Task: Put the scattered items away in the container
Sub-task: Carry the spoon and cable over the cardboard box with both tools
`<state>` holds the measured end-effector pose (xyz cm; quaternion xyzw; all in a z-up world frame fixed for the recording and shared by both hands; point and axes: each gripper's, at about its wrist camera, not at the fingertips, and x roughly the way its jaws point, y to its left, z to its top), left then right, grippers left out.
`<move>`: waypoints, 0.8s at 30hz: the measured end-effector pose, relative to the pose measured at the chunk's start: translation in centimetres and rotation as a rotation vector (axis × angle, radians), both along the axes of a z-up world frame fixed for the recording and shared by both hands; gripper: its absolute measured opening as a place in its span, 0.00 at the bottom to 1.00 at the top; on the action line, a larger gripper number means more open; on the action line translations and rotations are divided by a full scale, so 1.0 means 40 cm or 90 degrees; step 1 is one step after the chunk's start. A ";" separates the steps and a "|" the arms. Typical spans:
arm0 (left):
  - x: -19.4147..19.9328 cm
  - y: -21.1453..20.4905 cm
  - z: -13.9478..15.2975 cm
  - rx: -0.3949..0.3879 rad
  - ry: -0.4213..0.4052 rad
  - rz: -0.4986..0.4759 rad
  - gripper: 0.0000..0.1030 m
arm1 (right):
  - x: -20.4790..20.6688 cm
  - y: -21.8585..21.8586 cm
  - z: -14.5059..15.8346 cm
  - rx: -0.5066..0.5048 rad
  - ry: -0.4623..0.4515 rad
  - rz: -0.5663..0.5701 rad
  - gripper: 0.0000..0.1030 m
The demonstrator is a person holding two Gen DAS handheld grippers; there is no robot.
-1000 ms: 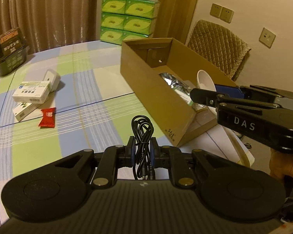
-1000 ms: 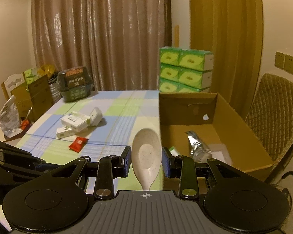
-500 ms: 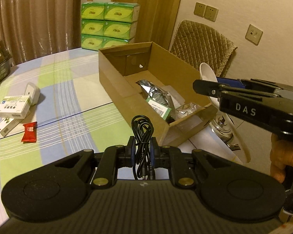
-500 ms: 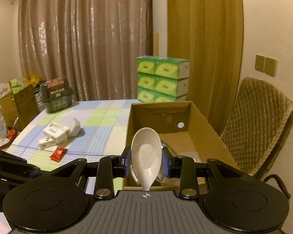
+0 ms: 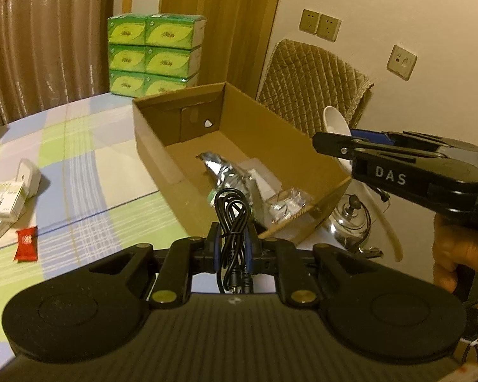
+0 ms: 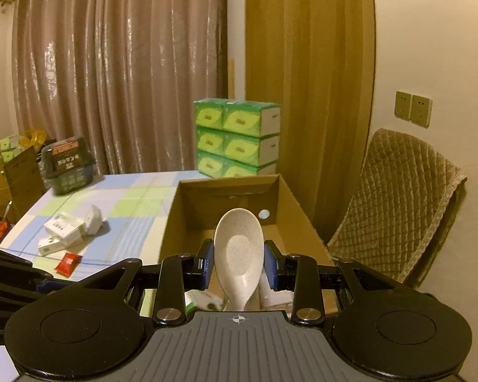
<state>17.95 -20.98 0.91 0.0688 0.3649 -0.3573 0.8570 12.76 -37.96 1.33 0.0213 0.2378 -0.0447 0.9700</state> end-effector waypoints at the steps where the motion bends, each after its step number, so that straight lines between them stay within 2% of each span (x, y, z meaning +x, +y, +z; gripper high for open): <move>1: 0.006 -0.011 0.002 -0.002 -0.001 -0.003 0.11 | 0.009 -0.010 0.000 0.002 0.001 -0.002 0.29; 12: 0.093 -0.123 0.014 -0.034 0.001 -0.021 0.11 | 0.104 -0.091 -0.009 0.025 0.021 -0.009 0.29; 24: 0.182 -0.174 -0.022 -0.073 0.028 0.006 0.11 | 0.196 -0.140 -0.019 0.033 0.031 -0.006 0.29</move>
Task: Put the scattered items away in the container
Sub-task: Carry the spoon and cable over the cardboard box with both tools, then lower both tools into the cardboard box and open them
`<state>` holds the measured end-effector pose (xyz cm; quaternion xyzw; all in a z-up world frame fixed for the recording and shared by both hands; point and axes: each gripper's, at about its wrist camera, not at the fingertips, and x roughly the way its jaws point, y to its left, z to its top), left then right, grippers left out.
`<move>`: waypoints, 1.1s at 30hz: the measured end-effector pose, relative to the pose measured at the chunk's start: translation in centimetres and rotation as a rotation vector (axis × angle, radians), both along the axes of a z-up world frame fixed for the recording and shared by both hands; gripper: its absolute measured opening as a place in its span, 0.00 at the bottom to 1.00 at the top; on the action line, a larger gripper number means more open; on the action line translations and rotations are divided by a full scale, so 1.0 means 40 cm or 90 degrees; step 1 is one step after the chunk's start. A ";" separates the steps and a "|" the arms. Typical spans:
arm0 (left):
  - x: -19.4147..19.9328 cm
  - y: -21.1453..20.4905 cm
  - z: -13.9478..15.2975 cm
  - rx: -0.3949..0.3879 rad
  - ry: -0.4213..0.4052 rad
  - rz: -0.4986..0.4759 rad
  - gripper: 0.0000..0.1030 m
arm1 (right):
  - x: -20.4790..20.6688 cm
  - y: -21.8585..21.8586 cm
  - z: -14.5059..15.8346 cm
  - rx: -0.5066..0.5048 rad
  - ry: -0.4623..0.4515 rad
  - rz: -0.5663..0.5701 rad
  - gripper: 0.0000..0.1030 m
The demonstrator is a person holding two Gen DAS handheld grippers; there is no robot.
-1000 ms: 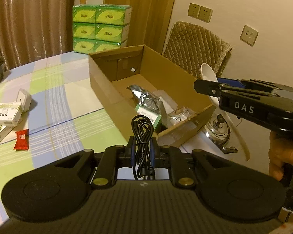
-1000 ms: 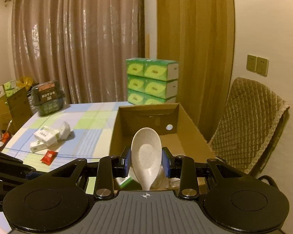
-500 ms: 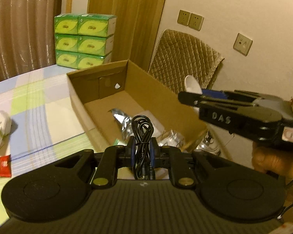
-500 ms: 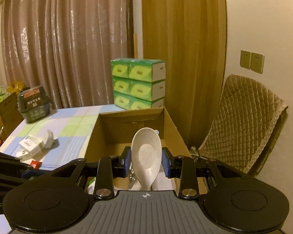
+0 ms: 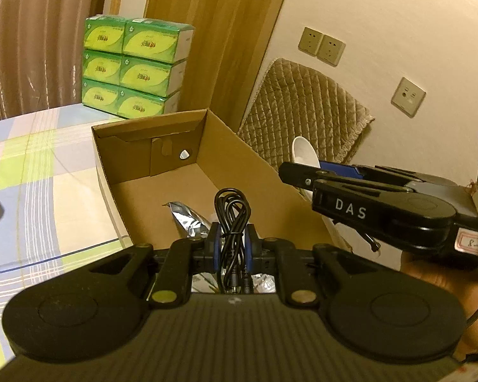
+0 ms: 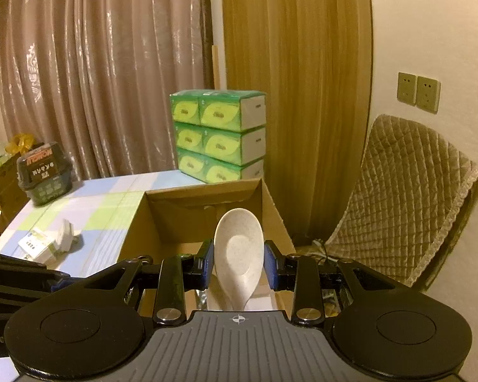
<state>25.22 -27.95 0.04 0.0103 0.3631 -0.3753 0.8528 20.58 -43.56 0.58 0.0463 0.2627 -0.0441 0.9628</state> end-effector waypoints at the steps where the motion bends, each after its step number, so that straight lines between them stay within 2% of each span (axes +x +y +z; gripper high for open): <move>1: 0.006 -0.003 -0.004 0.000 0.002 0.000 0.11 | 0.007 -0.003 -0.002 -0.001 0.001 0.000 0.29; 33: 0.090 -0.028 -0.055 -0.019 0.022 0.020 0.11 | 0.127 -0.016 -0.023 -0.003 0.014 0.015 0.29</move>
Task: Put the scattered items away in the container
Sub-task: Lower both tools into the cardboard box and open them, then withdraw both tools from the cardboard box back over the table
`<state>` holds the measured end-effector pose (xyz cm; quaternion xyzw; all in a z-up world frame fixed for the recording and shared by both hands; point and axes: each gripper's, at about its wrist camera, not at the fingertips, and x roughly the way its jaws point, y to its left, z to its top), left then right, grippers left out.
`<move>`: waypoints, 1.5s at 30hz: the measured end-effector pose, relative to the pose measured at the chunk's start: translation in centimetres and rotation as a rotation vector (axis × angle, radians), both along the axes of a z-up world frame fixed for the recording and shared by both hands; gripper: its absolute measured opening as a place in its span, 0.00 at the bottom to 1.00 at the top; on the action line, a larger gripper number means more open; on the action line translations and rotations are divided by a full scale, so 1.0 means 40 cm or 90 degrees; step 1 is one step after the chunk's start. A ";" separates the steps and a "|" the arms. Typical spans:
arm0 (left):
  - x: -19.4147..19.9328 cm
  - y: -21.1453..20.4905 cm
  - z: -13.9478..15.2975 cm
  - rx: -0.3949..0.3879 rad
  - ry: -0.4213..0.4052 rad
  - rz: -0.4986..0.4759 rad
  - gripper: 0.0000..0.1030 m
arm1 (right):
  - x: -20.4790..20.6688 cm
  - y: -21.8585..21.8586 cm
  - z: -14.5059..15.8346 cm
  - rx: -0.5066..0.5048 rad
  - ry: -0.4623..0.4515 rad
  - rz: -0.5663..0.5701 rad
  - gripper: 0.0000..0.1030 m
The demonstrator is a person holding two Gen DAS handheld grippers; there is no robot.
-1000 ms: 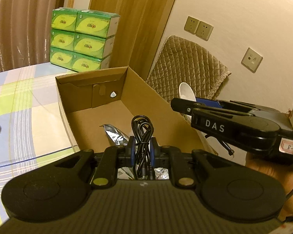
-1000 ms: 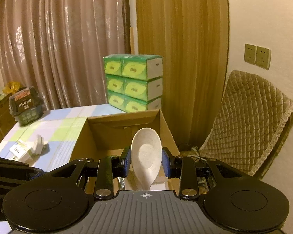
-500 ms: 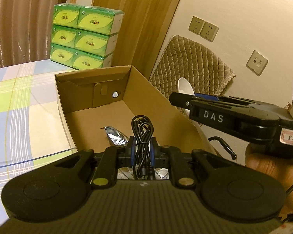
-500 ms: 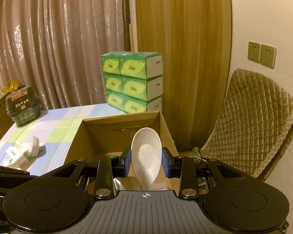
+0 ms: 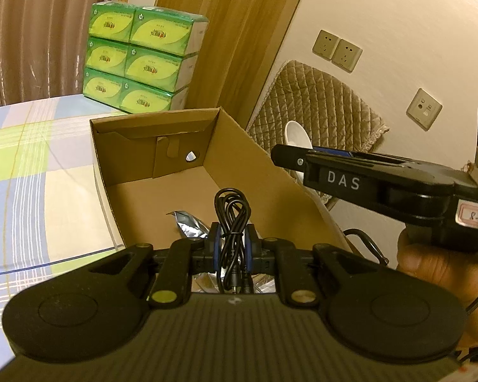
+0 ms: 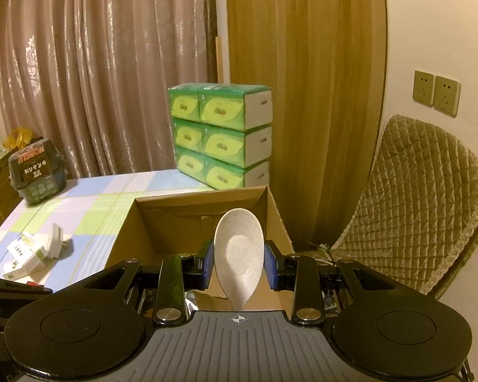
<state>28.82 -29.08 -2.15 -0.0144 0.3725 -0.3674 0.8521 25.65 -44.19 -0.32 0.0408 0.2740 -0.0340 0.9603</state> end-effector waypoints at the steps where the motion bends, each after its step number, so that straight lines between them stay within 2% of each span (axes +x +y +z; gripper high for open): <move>1: 0.002 0.000 -0.001 0.003 0.001 0.004 0.14 | 0.003 0.000 -0.002 -0.001 0.001 0.000 0.29; 3: 0.004 0.006 -0.001 0.004 -0.006 0.018 0.29 | 0.005 -0.001 -0.006 -0.001 0.002 0.000 0.29; 13: 0.001 0.073 -0.010 0.019 -0.019 0.054 0.29 | 0.012 0.002 -0.017 0.010 0.008 0.002 0.29; 18: 0.002 0.106 -0.017 0.018 -0.011 0.073 0.29 | 0.016 0.004 -0.016 0.026 -0.010 0.013 0.32; 19: 0.001 0.110 -0.019 0.020 -0.010 0.075 0.30 | 0.017 0.004 -0.015 0.031 -0.012 0.016 0.57; 20: 0.000 0.114 -0.020 0.021 -0.011 0.077 0.30 | 0.014 0.002 -0.014 0.036 -0.019 0.014 0.78; 22: -0.003 0.124 -0.021 0.022 -0.012 0.078 0.30 | 0.007 -0.001 -0.009 0.039 -0.033 0.011 0.78; 35: -0.044 0.203 -0.013 0.031 -0.016 0.102 0.37 | -0.077 0.016 0.011 0.040 -0.030 -0.008 0.78; 39: -0.071 0.239 0.001 0.042 -0.023 0.112 0.50 | -0.127 0.057 0.023 0.050 -0.034 -0.001 0.78; 42: -0.099 0.274 0.012 0.046 -0.024 0.121 0.54 | -0.165 0.100 0.033 0.055 -0.037 0.007 0.78; 45: -0.129 0.310 0.026 0.052 -0.031 0.133 0.65 | -0.200 0.148 0.040 0.053 -0.038 0.020 0.78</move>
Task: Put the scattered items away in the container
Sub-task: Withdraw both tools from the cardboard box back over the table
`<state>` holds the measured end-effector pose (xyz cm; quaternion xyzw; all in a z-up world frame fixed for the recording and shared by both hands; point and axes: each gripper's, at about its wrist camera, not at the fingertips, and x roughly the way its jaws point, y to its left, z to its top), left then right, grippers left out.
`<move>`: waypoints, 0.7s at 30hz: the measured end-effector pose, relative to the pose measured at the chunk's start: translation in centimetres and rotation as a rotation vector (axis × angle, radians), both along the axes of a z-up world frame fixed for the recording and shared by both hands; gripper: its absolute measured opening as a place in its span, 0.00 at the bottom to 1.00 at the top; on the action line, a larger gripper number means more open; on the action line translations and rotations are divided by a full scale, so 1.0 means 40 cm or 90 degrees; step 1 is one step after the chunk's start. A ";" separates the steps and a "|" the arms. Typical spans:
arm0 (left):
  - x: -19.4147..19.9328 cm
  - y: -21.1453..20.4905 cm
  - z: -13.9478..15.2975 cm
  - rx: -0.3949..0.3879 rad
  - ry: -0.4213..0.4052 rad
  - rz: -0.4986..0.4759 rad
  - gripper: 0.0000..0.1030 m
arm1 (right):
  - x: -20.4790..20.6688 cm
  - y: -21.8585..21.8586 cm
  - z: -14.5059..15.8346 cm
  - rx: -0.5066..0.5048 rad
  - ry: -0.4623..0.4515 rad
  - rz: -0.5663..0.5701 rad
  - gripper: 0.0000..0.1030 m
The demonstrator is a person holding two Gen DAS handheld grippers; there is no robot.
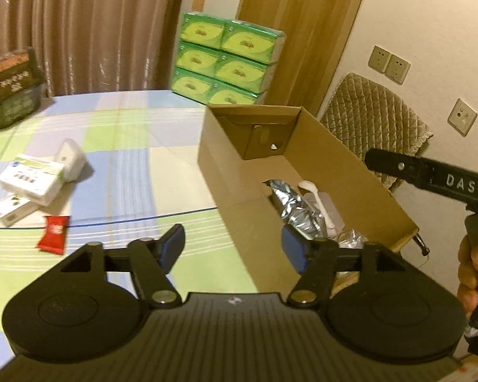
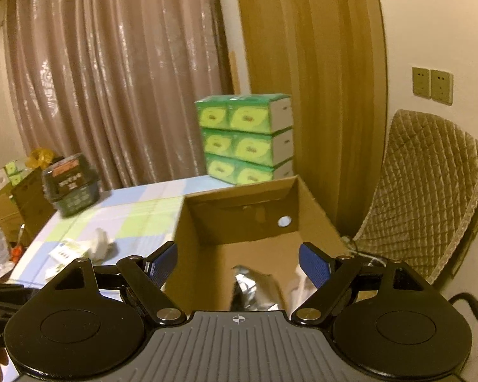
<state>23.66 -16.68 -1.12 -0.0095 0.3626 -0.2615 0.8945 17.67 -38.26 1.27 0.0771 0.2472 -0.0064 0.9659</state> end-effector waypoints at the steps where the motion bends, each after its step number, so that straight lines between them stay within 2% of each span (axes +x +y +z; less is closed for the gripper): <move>1: -0.011 0.014 0.005 0.002 -0.003 0.004 0.67 | -0.014 0.019 0.003 -0.003 -0.002 0.005 0.78; 6: -0.062 0.091 0.028 0.007 -0.014 0.028 0.83 | -0.064 0.086 0.014 -0.002 -0.005 0.025 0.78; 10: -0.102 0.157 0.033 0.016 -0.022 0.052 0.98 | -0.099 0.139 0.019 -0.002 -0.008 0.042 0.86; 16: -0.157 0.280 0.011 0.035 -0.009 0.096 0.99 | -0.148 0.229 0.012 0.002 -0.010 0.073 0.95; 21: -0.183 0.392 -0.001 0.048 -0.001 0.144 0.99 | -0.166 0.305 -0.008 0.004 0.003 0.109 0.98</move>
